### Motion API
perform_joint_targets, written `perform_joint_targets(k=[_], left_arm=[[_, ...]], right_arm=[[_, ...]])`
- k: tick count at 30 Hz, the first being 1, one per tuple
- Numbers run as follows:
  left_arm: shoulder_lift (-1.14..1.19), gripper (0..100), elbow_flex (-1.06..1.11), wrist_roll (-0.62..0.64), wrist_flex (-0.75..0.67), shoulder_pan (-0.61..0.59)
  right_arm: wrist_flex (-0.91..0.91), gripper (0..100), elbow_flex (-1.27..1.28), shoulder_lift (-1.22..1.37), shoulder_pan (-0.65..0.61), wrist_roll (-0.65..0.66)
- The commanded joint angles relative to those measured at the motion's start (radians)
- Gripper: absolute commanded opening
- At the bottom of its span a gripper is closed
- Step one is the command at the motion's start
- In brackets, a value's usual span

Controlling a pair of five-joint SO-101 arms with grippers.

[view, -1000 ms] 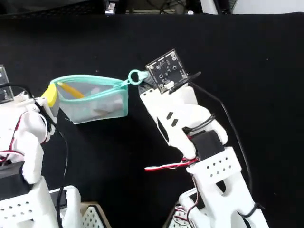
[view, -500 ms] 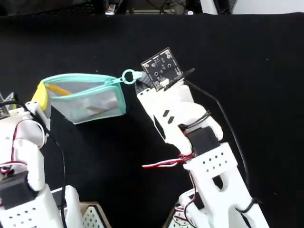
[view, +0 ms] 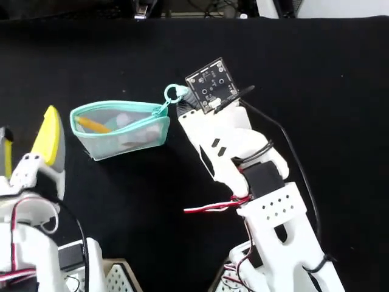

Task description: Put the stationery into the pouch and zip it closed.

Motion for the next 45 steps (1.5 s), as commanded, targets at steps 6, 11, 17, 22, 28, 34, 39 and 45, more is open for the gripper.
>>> perform_joint_targets(k=[6, 11, 17, 22, 28, 34, 39, 45], left_arm=[[-0.003, 30, 0.266, -0.026, -0.218, -0.013], [-0.003, 30, 0.610, -0.057, -0.555, -0.015], [-0.002, 30, 0.665, -0.026, -0.562, 0.084], [-0.002, 30, 0.656, -0.028, -0.523, 0.205], [-0.002, 30, 0.576, -0.031, -0.512, 0.142], [0.000, 30, 0.516, -0.031, -0.413, 0.140], [0.063, 30, 0.570, -0.031, -0.462, 0.145], [0.207, 30, 0.513, -0.032, -0.466, 0.093]], right_arm=[[0.000, 1.2, -0.059, 0.002, 0.020, -0.003], [0.000, 1.2, -0.059, -0.002, 0.021, -0.005], [-0.002, 1.2, -0.054, 0.007, 0.003, -0.011], [-0.044, 1.2, -0.002, 0.030, -0.066, -0.008], [0.101, 1.2, -0.265, 0.163, -0.072, 0.035], [0.476, 1.2, -0.746, 0.298, -0.103, 0.098], [0.439, 1.2, -0.754, 0.472, -0.091, 0.097], [0.502, 1.2, -0.918, 0.484, -0.058, 0.097]])
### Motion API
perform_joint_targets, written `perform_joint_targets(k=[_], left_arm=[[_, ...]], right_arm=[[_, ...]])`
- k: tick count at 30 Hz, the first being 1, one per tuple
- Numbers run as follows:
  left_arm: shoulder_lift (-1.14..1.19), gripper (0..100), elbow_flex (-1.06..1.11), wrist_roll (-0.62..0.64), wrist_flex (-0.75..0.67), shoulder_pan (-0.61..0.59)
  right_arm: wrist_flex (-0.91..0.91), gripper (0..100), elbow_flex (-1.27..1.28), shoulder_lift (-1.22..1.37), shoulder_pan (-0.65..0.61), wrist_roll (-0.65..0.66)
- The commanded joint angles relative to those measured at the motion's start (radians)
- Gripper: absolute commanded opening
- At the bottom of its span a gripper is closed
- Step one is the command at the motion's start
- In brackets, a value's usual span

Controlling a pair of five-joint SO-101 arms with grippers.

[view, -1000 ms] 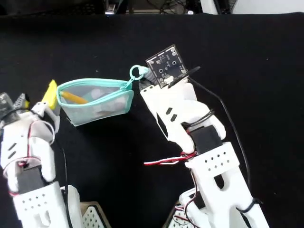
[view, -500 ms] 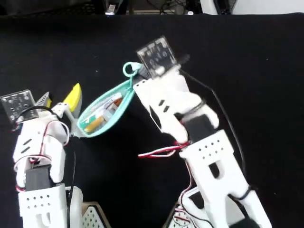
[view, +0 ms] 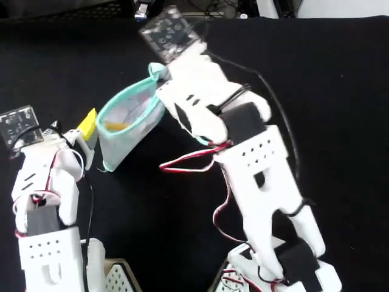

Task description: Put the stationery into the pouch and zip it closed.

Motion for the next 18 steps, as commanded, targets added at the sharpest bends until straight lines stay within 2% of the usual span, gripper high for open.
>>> perform_joint_targets(k=[1, 6, 13, 18], left_arm=[[0.071, 30, -0.073, 0.002, -0.021, -0.018], [0.130, 30, -0.081, 0.002, -0.023, -0.018], [0.133, 30, -0.079, 0.002, -0.023, -0.018], [0.133, 30, -0.076, 0.002, -0.023, -0.018]], right_arm=[[0.074, 1.2, -0.183, -0.012, 0.008, 0.009], [0.198, 1.2, -0.372, 0.018, -0.009, 0.032], [0.290, 1.2, -0.506, 0.058, -0.009, 0.037], [0.261, 1.2, -0.320, 0.073, 0.009, 0.038]])
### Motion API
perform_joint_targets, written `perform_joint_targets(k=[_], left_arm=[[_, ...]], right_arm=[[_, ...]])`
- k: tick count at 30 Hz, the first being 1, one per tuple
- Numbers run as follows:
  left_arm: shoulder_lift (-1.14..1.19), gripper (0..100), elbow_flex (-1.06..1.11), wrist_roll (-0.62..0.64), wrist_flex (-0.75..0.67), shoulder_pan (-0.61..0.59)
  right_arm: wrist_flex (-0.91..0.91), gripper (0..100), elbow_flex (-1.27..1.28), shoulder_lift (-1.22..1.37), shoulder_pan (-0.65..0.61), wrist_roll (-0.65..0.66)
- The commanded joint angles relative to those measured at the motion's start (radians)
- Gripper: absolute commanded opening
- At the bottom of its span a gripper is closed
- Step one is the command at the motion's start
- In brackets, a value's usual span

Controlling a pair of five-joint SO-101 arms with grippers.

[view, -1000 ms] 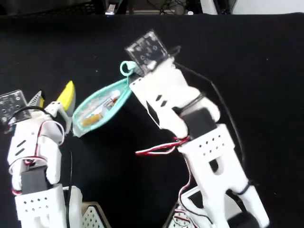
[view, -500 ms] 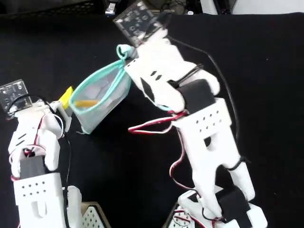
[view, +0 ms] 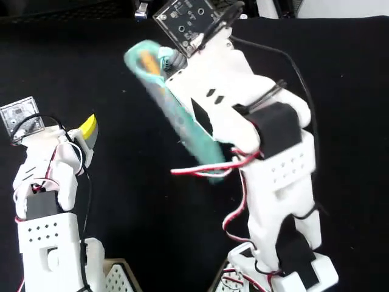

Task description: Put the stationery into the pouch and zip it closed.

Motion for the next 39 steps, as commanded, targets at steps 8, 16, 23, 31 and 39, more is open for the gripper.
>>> perform_joint_targets(k=[8, 16, 23, 31, 39], left_arm=[[0.003, 30, -0.056, 0.002, -0.023, -0.007], [0.003, 30, -0.056, 0.002, -0.023, -0.007], [0.003, 30, -0.056, 0.002, -0.023, -0.007], [0.003, 30, -0.054, 0.002, -0.023, -0.010], [0.003, 30, -0.056, 0.002, -0.023, -0.015]], right_arm=[[-0.087, 1.2, 0.073, -0.119, -0.032, 0.008], [0.008, 1.2, -0.048, -0.122, -0.038, 0.051], [0.009, 1.2, -0.107, -0.122, -0.038, 0.057], [0.021, 1.2, 0.058, -0.091, -0.035, 0.049], [-0.172, 1.2, 0.466, -0.145, -0.041, 0.048]])
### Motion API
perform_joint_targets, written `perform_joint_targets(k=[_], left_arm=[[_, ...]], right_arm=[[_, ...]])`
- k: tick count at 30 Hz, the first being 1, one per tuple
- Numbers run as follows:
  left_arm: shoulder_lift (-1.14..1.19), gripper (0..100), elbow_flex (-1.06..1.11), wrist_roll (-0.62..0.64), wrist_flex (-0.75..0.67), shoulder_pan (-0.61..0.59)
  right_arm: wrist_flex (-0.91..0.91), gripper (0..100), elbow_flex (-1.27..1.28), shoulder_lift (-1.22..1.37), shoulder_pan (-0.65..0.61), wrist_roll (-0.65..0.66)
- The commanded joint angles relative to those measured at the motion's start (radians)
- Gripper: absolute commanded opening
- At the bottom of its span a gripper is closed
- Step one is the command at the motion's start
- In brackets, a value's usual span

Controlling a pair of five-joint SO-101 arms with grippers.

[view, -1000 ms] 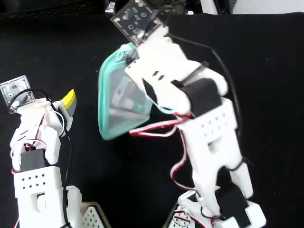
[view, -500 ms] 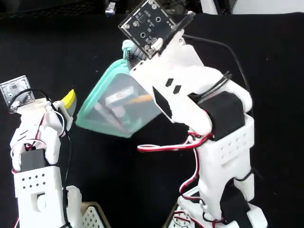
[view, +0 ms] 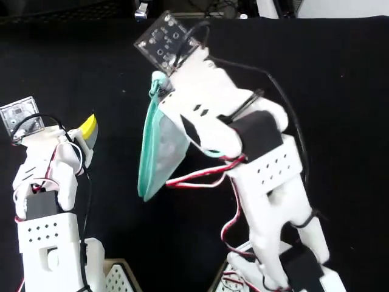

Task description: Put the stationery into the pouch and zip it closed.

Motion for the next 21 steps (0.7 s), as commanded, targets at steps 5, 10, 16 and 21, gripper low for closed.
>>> perform_joint_targets(k=[5, 10, 16, 21], left_arm=[[0.003, 30, -0.054, 0.002, -0.025, -0.010], [0.003, 30, -0.054, 0.002, -0.025, -0.012], [0.003, 30, -0.053, 0.002, -0.025, -0.013], [0.005, 30, -0.053, 0.002, -0.025, -0.013]], right_arm=[[-0.011, 1.2, 0.010, -0.150, -0.006, 0.012], [0.092, 1.2, -0.226, -0.136, -0.006, 0.015], [0.183, 1.2, -0.524, 0.013, -0.008, 0.015], [0.321, 1.2, -0.690, 0.136, -0.049, 0.012]])
